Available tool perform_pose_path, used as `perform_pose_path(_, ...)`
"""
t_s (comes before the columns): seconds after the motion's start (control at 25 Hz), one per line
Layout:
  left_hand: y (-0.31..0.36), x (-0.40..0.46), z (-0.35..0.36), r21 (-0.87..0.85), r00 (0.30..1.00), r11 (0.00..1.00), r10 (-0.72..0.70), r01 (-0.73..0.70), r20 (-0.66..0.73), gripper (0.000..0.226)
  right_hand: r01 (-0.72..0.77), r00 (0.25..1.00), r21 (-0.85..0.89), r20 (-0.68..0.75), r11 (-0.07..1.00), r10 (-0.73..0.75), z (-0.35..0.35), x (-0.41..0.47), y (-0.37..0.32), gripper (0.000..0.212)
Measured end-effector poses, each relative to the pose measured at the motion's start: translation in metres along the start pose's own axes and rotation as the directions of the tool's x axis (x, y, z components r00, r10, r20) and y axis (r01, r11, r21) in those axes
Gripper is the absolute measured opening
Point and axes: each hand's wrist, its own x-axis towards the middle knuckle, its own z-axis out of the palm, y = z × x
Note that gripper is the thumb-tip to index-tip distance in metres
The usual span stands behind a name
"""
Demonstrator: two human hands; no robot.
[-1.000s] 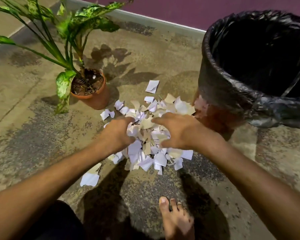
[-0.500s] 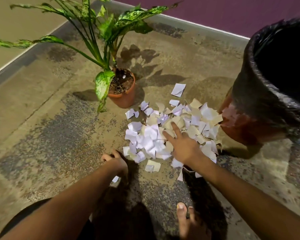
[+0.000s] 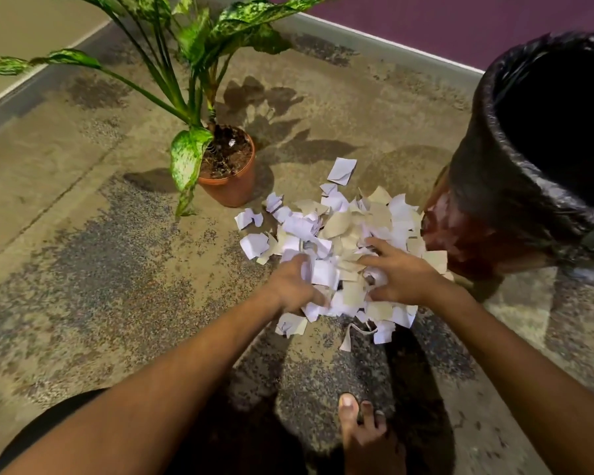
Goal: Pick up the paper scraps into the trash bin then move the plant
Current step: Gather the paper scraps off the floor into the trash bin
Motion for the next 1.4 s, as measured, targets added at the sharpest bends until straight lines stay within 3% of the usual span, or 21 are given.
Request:
perform_pose_path(0.08, 0.002, -0.001, -0.014, 0.281, 0.998, 0.959, -0.033, 0.048, -0.060, 0.098, 0.014, 0.996, 0.098, -0.089, 0.995, -0.005, -0.009, -0.008, 0.003, 0.065)
perform_pose_path(0.12, -0.004, -0.003, -0.022, 0.470, 0.991, 0.876, -0.059, 0.109, -0.121, 0.099, -0.025, 0.987, 0.129, -0.156, 0.991, 0.045, -0.014, -0.010, 0.007, 0.066)
perform_pose_path(0.2, -0.022, -0.007, -0.029, 0.632, 0.971, 0.736, -0.174, 0.240, -0.166, 0.103, -0.160, 0.964, 0.151, -0.191, 0.976, 0.187, -0.022, -0.016, 0.016, 0.079)
perform_pose_path(0.28, -0.035, -0.011, -0.027, 0.633, 0.941, 0.707, -0.319, 0.316, -0.113, 0.113, -0.316, 0.947, 0.122, -0.026, 0.941, 0.321, -0.017, -0.023, 0.021, 0.108)
perform_pose_path(0.36, -0.036, -0.008, -0.021, 0.537, 0.943, 0.783, -0.320, 0.315, -0.088, 0.120, -0.388, 0.911, 0.070, 0.179, 0.919, 0.371, -0.002, -0.031, 0.015, 0.132)
perform_pose_path(0.4, -0.032, -0.006, -0.017, 0.466, 0.957, 0.838, -0.276, 0.285, -0.088, 0.123, -0.392, 0.901, 0.045, 0.219, 0.919, 0.374, 0.006, -0.034, 0.009, 0.138)
perform_pose_path(0.48, -0.022, -0.001, -0.007, 0.324, 0.981, 0.927, -0.170, 0.190, -0.091, 0.131, -0.368, 0.920, 0.025, 0.159, 0.930, 0.359, 0.018, -0.036, -0.005, 0.140)
perform_pose_path(0.56, -0.013, 0.001, 0.003, 0.175, 0.994, 0.982, -0.052, 0.069, -0.095, 0.131, -0.290, 0.956, 0.037, 0.042, 0.956, 0.289, 0.023, -0.031, -0.019, 0.131)
perform_pose_path(0.64, -0.005, 0.001, 0.008, 0.126, 0.992, 0.990, 0.071, -0.057, -0.105, 0.115, -0.196, 0.979, 0.038, -0.042, 0.980, 0.198, 0.024, -0.025, -0.030, 0.109)
perform_pose_path(0.76, 0.002, 0.002, 0.010, 0.243, 0.968, 0.958, 0.196, -0.155, -0.155, 0.052, -0.118, 0.984, -0.050, -0.139, 0.992, 0.110, 0.021, -0.022, -0.042, 0.060)
perform_pose_path(0.84, 0.008, 0.002, 0.010, 0.292, 0.955, 0.943, 0.221, -0.157, -0.200, 0.022, -0.097, 0.973, -0.049, -0.213, 0.994, 0.085, 0.017, -0.025, -0.043, 0.039)
perform_pose_path(1.08, 0.048, -0.008, -0.005, 0.545, 0.890, 0.808, 0.398, -0.224, -0.224, 0.021, -0.164, 0.889, 0.002, -0.433, 0.986, 0.149, -0.026, -0.040, -0.045, 0.032)
perform_pose_path(1.2, 0.074, -0.019, -0.019, 0.649, 0.848, 0.716, 0.490, -0.258, -0.204, 0.023, -0.225, 0.906, -0.060, -0.380, 0.972, 0.187, -0.054, -0.047, -0.052, 0.033)
perform_pose_path(1.32, 0.101, -0.035, -0.033, 0.699, 0.828, 0.678, 0.512, -0.226, -0.229, 0.022, -0.282, 0.919, 0.066, -0.267, 0.957, 0.289, -0.096, -0.060, -0.064, 0.035)
perform_pose_path(1.4, 0.118, -0.047, -0.038, 0.721, 0.810, 0.661, 0.528, -0.205, -0.255, 0.022, -0.269, 0.913, 0.124, -0.283, 0.955, 0.294, -0.115, -0.080, -0.079, 0.036)
